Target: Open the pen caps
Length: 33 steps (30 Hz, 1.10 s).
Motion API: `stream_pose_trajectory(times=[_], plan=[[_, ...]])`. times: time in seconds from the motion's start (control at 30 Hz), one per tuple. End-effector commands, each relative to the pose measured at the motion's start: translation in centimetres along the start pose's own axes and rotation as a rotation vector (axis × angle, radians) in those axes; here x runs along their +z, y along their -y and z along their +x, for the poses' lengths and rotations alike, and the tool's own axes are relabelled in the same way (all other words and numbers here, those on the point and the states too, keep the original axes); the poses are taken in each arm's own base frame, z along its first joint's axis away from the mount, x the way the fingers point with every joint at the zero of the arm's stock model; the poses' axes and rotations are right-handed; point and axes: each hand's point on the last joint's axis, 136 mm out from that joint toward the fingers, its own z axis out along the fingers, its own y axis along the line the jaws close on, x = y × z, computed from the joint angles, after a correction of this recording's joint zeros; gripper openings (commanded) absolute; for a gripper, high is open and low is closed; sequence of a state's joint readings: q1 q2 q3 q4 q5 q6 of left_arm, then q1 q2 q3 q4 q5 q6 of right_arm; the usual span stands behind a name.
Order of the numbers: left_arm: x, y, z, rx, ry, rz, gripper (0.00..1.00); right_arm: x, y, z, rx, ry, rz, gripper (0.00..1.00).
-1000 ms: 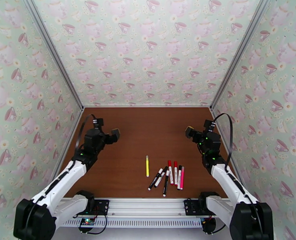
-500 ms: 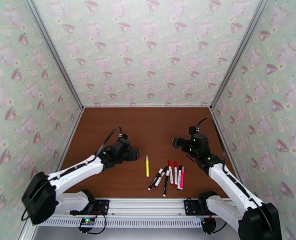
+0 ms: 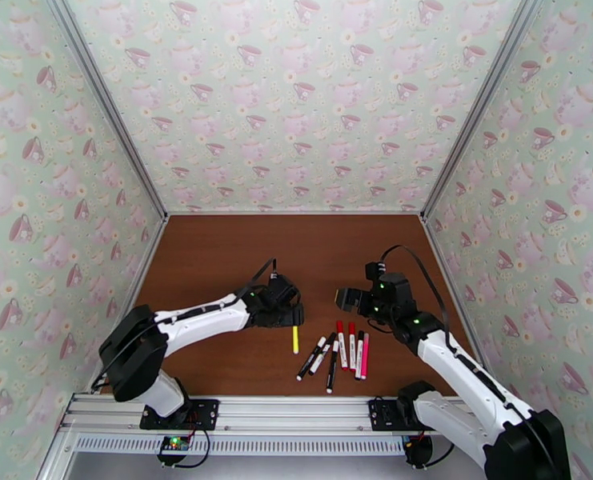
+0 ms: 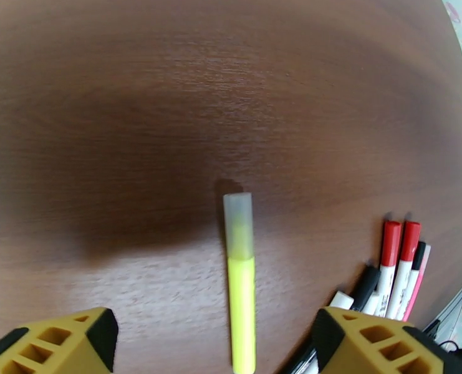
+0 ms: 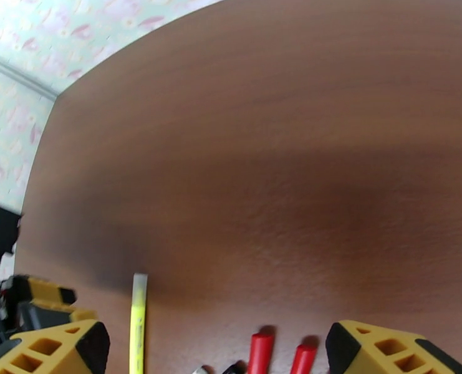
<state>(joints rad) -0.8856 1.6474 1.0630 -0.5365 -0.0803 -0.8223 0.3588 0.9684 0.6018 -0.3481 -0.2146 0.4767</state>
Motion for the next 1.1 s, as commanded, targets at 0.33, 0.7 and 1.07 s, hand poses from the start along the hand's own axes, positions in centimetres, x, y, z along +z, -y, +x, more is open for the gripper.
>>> stream_pose_trajectory(times=[0.33,0.7,1.07], plan=[[2.4,1.9,1.8,0.006,-0.105,-0.053,0.62,-0.9,-1.8,1.8,0.016,-0.072,-0.058,0.94],[3.1,1.4,2.2,0.001,-0.109,-0.1,0.48,-0.4,-2.7,3.1,0.058,-0.121,-0.133,0.9],[4.0,1.9,2.3,-0.016,-0.111,-0.103,0.39,-0.9,-3.0,4.0,0.065,-0.143,-0.165,0.98]])
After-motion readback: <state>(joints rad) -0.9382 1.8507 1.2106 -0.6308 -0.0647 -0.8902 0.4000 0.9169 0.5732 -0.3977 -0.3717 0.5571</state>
